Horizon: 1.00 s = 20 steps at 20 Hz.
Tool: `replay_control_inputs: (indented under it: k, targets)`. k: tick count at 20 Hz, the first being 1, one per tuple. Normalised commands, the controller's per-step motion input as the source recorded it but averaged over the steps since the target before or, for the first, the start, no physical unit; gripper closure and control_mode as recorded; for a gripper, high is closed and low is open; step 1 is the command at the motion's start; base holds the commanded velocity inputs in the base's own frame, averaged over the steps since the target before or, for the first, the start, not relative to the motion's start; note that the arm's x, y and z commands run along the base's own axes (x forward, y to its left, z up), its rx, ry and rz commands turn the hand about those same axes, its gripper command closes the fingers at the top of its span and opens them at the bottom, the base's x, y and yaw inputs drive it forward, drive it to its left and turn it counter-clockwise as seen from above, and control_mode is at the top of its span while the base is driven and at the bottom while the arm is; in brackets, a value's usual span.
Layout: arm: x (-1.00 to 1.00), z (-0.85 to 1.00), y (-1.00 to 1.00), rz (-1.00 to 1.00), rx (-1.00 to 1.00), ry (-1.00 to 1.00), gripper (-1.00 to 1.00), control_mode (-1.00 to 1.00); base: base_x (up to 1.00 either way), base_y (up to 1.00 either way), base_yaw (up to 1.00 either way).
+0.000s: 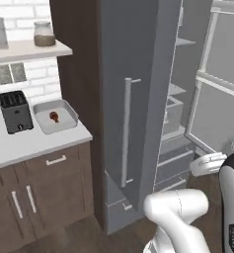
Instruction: Place one garlic and one chicken drumstick in each tupperware on the nearby counter, to pack two identical lunches.
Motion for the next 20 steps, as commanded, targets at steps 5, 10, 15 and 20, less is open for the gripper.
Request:
replay_control_inputs:
  k: [5, 10, 15, 20]
  targets:
    - [0.0, 0.0, 0.0, 0.0, 0.0, 0.0, -1.0, 1.0, 0.29, -0.93, -0.42]
    - [0.0, 0.0, 0.0, 0.0, 0.0, 0.0, -1.0, 1.0, 0.61, -0.48, 0.26]
    - [0.0, 0.0, 0.0, 0.0, 0.0, 0.0, -1.0, 1.0, 0.88, -0.01, 0.65]
    - [0.0, 0.0, 0.0, 0.0, 0.0, 0.0, -1.0, 1.0, 1.0, -0.33, 0.58]
